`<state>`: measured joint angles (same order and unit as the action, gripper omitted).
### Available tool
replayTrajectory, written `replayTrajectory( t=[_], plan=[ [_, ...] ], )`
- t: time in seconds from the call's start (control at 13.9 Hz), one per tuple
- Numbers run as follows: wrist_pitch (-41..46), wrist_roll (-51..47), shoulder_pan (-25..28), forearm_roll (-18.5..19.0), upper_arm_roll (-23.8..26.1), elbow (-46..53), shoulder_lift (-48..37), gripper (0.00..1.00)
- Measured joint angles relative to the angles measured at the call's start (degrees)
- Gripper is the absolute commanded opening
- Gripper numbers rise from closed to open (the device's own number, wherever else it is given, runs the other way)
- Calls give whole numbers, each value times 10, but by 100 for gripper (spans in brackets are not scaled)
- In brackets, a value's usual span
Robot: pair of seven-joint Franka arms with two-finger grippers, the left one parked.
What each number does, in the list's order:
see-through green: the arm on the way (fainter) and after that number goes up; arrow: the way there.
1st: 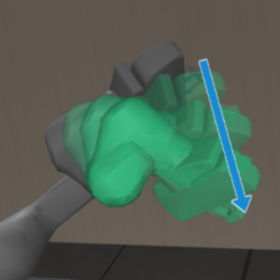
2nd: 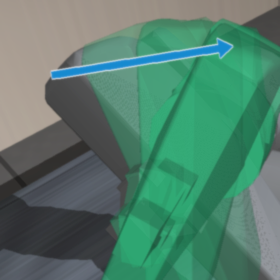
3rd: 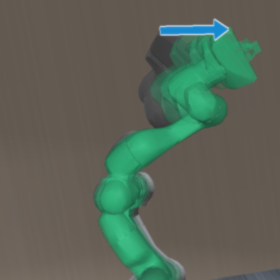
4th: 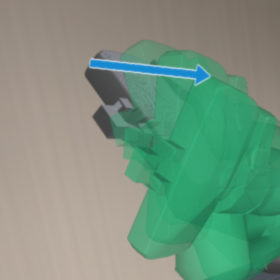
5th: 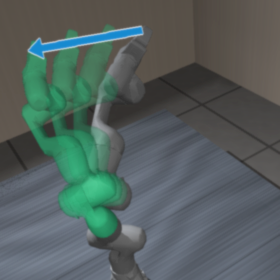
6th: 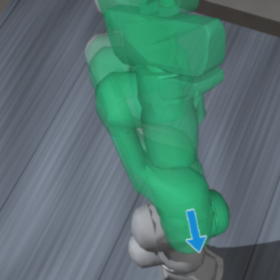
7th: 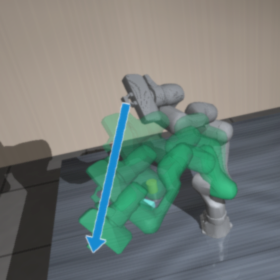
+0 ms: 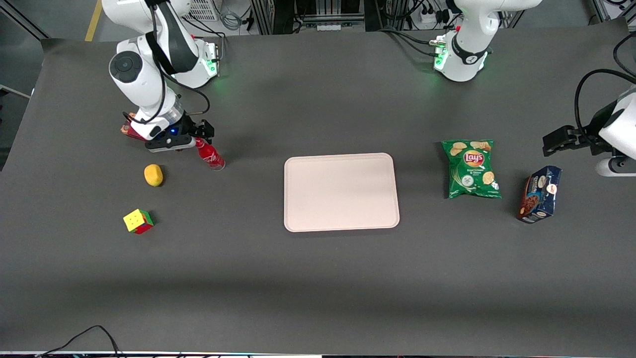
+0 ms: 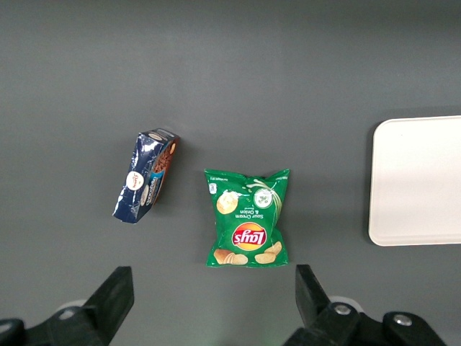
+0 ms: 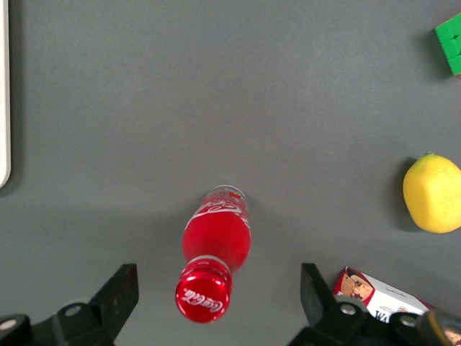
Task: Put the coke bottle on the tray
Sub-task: 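Close the right gripper around the bottle's body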
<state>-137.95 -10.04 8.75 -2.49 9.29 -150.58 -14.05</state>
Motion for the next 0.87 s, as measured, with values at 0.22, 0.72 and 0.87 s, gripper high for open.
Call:
replayTrajectory(
  t=[0.22, 0.72, 0.87],
  plan=[
    [-5, 0, 0, 0, 5, -2, 11, 95],
    [-5, -1, 0, 0, 8, -3, 13, 17],
    [-5, -1, 0, 0, 8, -3, 14, 0]
  ],
)
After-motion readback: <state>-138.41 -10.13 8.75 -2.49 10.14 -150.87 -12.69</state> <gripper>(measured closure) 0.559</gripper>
